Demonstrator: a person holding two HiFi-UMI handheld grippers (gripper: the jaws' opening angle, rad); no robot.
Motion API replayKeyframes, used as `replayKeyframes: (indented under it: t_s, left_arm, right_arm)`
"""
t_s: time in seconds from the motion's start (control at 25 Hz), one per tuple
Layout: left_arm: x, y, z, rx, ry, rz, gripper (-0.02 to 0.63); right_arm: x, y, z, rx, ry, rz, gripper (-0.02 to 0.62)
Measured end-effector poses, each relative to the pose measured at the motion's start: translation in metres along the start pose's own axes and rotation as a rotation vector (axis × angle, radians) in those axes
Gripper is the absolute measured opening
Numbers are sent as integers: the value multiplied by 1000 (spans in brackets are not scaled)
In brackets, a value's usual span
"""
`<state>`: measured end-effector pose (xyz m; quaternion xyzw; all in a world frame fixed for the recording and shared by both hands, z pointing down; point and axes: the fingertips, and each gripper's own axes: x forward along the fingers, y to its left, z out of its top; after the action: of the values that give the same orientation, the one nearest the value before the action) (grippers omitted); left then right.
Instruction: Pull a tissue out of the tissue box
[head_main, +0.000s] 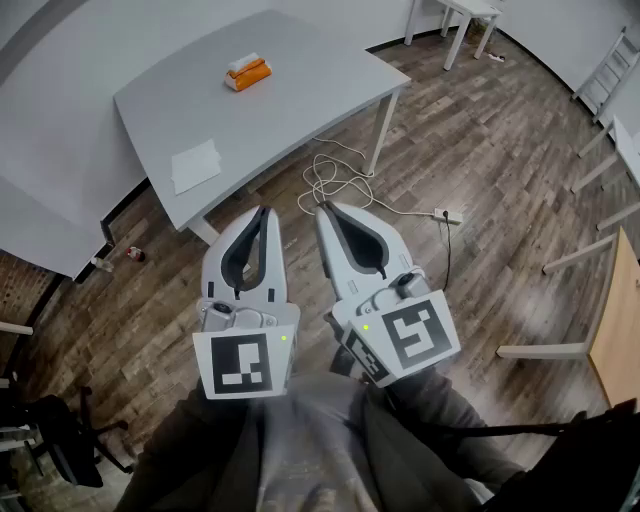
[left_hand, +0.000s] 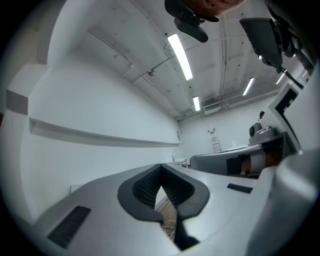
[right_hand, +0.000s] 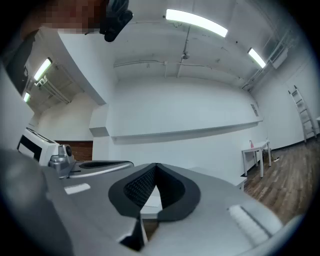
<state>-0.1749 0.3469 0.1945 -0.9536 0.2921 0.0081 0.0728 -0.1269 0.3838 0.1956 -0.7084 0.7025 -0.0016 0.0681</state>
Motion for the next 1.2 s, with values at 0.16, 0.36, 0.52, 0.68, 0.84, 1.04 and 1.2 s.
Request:
replayKeyframes:
  t_s: [0.16, 0.36, 0.52, 0.68, 0.84, 1.04, 1.2]
  left_arm:
    - [2, -5, 0, 3, 9, 2, 0]
    - [11, -12, -6, -5, 14, 12, 0]
    - [18, -22, -12, -4, 37, 20, 0]
    - [32, -33, -15, -5, 40, 40, 0]
    - [43, -41, -19, -28, 46, 77, 0]
    - [62, -41, -18, -29, 55, 94, 0]
    - [80, -34, -21, -44, 51, 104, 0]
  right_arm:
    - [-3, -5, 0, -2, 5, -1, -2]
    - [-4, -19, -7, 10, 8, -8, -2]
    - [-10, -35, -8, 42, 2, -8, 0]
    - [-18, -65, -9, 59, 1, -25, 0]
    - [-22, -86, -12, 59, 24, -11, 0]
    - [-8, -102, -8, 64, 25, 14, 0]
    - [7, -112, -9, 56, 26, 26, 0]
